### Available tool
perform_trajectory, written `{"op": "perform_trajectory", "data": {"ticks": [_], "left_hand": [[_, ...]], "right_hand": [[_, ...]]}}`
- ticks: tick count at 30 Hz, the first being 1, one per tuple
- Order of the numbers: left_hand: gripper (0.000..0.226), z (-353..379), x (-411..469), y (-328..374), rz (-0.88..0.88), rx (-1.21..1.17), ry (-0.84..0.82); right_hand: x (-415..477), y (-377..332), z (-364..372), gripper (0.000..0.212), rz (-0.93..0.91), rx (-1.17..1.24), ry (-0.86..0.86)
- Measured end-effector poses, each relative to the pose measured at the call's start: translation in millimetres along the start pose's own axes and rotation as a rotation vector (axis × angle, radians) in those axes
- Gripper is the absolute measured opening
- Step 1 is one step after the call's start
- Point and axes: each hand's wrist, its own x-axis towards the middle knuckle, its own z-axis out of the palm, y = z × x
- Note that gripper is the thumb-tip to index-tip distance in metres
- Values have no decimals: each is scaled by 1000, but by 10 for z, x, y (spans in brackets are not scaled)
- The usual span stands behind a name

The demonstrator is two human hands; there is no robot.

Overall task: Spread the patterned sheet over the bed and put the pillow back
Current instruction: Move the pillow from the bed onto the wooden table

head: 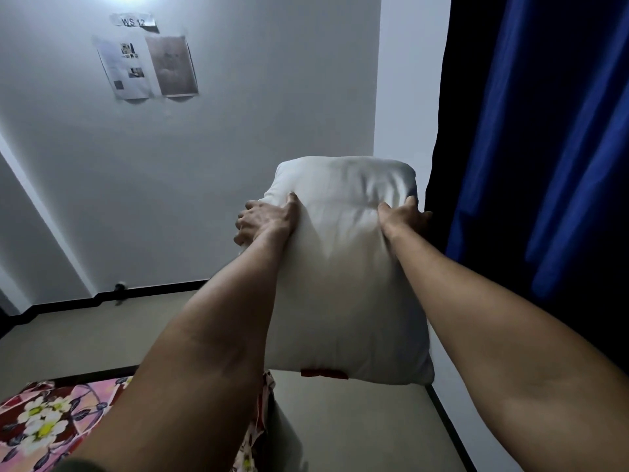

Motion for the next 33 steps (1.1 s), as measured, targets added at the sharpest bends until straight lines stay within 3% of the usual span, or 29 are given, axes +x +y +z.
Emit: {"op": "perform_trajectory", "data": {"ticks": [13,33], "left_hand": [[92,618,805,369,-3,17,-68],[90,1721,1938,1750,-22,-14,-56]], "right_hand": [[749,-182,572,62,24,-55,13],[2788,-697,1133,58,-9,-69,-12]]}}
